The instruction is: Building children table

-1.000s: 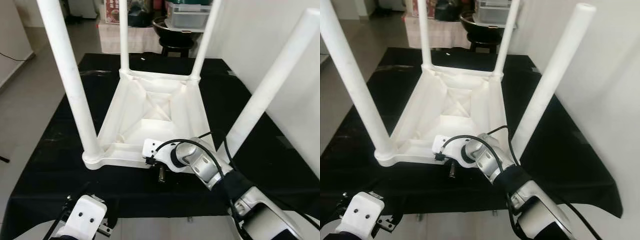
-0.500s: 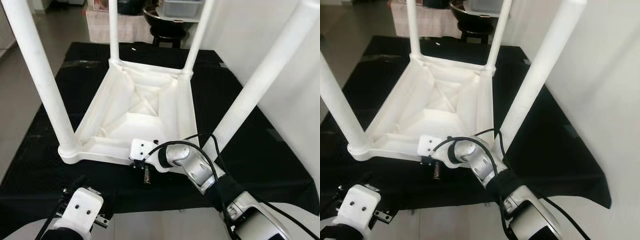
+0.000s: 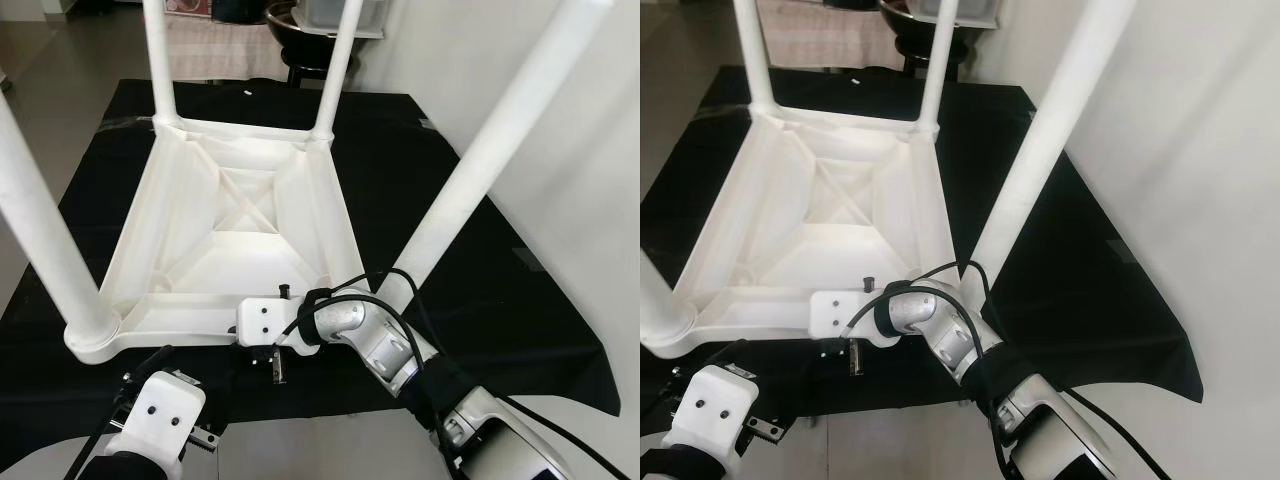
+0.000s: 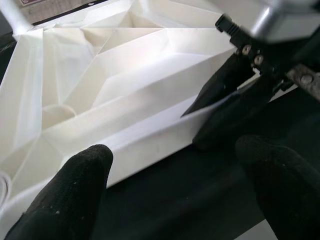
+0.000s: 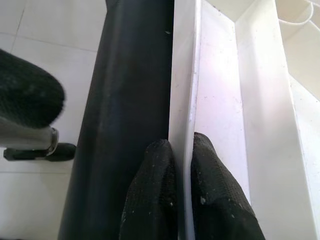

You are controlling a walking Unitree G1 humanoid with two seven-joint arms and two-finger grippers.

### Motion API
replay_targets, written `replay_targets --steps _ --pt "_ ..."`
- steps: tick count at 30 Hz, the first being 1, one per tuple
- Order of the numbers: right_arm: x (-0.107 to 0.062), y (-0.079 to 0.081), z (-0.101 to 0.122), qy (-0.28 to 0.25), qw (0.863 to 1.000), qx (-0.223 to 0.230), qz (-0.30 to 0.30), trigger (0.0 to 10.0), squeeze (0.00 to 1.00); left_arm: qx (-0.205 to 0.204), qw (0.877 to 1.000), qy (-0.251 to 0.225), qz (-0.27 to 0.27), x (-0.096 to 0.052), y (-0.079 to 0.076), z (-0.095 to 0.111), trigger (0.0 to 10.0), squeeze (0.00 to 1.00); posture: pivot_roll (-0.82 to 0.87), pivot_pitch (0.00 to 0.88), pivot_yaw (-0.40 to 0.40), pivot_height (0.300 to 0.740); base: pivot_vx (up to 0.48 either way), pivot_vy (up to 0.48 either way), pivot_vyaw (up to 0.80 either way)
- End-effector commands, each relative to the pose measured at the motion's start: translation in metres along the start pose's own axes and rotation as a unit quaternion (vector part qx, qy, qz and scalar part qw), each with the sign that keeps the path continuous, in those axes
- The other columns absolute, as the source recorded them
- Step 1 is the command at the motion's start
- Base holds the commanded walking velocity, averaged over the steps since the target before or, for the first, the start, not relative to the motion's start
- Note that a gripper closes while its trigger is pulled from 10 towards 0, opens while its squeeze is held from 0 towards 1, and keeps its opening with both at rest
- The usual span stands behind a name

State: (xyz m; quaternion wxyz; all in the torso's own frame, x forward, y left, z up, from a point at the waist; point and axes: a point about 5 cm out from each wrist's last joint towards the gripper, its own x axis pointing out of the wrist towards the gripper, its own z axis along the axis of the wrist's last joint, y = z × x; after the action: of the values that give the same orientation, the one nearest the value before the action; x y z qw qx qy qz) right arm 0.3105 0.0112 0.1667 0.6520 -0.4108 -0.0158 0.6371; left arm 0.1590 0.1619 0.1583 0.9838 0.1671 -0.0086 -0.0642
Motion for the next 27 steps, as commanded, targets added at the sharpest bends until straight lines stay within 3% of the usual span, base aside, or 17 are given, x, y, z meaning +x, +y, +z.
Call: replay_targets --steps 1,2,4,5,7,8,9,10,15,18,21,24,25,26,27 --pt "0.002 -0.01 0.036 -0.078 0.993 -0.077 -0.04 0.0 0.0 0.001 1.0 0.008 -0.003 -0.001 -0.001 -0.001 10.0 0.0 0.12 0.179 -0.108 0.74 0.0 0.0 0.0" --pt "0.005 -0.01 0.034 -0.057 0.994 -0.073 -0.052 8.4 0.0 0.002 1.0 0.007 -0.005 0.0 -0.001 -0.001 10.0 0.0 0.12 0.179 -0.108 0.74 0.0 0.0 0.0" --pt "0.005 -0.01 0.034 -0.057 0.994 -0.073 -0.052 8.4 0.0 0.002 1.0 0.007 -0.005 0.0 -0.001 -0.001 10.0 0.0 0.12 0.179 -0.108 0.74 0.0 0.0 0.0" --pt "0.01 -0.012 0.03 -0.032 0.996 -0.058 -0.063 10.0 0.0 0.001 1.0 0.005 -0.006 0.001 -0.001 -0.001 10.0 0.0 0.12 0.174 -0.108 0.74 0.0 0.0 0.0" --pt "0.014 -0.018 0.031 -0.026 0.994 -0.039 -0.094 10.0 0.0 0.001 1.0 0.004 -0.006 0.002 -0.001 0.0 10.0 0.0 0.12 0.172 -0.11 0.74 0.0 0.0 0.0" --pt "0.016 -0.025 0.033 -0.024 0.991 -0.022 -0.134 10.0 0.68 0.001 1.0 0.003 -0.005 0.002 -0.002 0.0 10.0 0.0 0.12 0.169 -0.112 0.74 0.0 0.0 0.0" --pt "0.016 -0.025 0.033 -0.024 0.991 -0.022 -0.134 10.0 0.68 0.001 1.0 0.003 -0.005 0.002 -0.002 0.0 10.0 0.0 0.12 0.169 -0.112 0.74 0.0 0.0 0.0" --pt "0.017 -0.031 0.035 -0.026 0.986 -0.008 -0.166 10.0 1.0 0.0 1.0 0.002 -0.005 0.003 -0.002 0.0 10.0 0.0 0.12 0.166 -0.114 0.74 0.0 0.0 0.0" --pt "0.014 -0.038 0.037 -0.035 0.978 0.009 -0.203 10.0 1.0 0.0 1.0 -0.001 -0.004 0.005 -0.002 0.0 10.0 0.0 0.12 0.157 -0.117 0.74 0.0 0.0 0.0" --pt "0.003 -0.041 0.034 -0.045 0.975 0.022 -0.218 10.0 1.0 -0.001 1.0 -0.004 -0.002 0.007 -0.002 0.0 10.0 0.0 0.11 0.153 -0.117 0.74 0.0 0.0 0.0" --pt "-0.018 -0.037 0.024 -0.057 0.976 0.034 -0.209 10.0 1.0 -0.003 1.0 -0.007 -0.003 0.01 -0.003 0.0 10.0 0.0 0.09 0.143 -0.115 0.74 0.0 0.0 0.0" --pt "-0.026 -0.035 0.021 -0.061 0.977 0.037 -0.201 10.0 1.0 -0.003 1.0 -0.008 -0.004 0.011 -0.003 0.0 10.0 0.0 0.09 0.143 -0.115 0.74 0.0 0.0 0.0" --pt "-0.043 -0.029 0.014 -0.067 0.978 0.045 -0.194 10.0 1.0 -0.006 1.0 -0.012 -0.006 0.013 -0.005 0.0 10.0 0.0 0.07 0.135 -0.118 0.74 0.0 0.0 0.0" --pt "-0.061 -0.024 0.009 -0.081 0.972 0.073 -0.207 10.0 0.63 -0.009 1.0 -0.016 -0.008 0.016 -0.006 0.0 10.0 0.0 0.06 0.129 -0.117 0.74 0.0 0.0 0.0" --pt "-0.061 -0.024 0.009 -0.081 0.972 0.073 -0.207 10.0 0.63 -0.009 1.0 -0.016 -0.008 0.016 -0.006 0.0 10.0 0.0 0.06 0.129 -0.117 0.74 0.0 0.0 0.0"
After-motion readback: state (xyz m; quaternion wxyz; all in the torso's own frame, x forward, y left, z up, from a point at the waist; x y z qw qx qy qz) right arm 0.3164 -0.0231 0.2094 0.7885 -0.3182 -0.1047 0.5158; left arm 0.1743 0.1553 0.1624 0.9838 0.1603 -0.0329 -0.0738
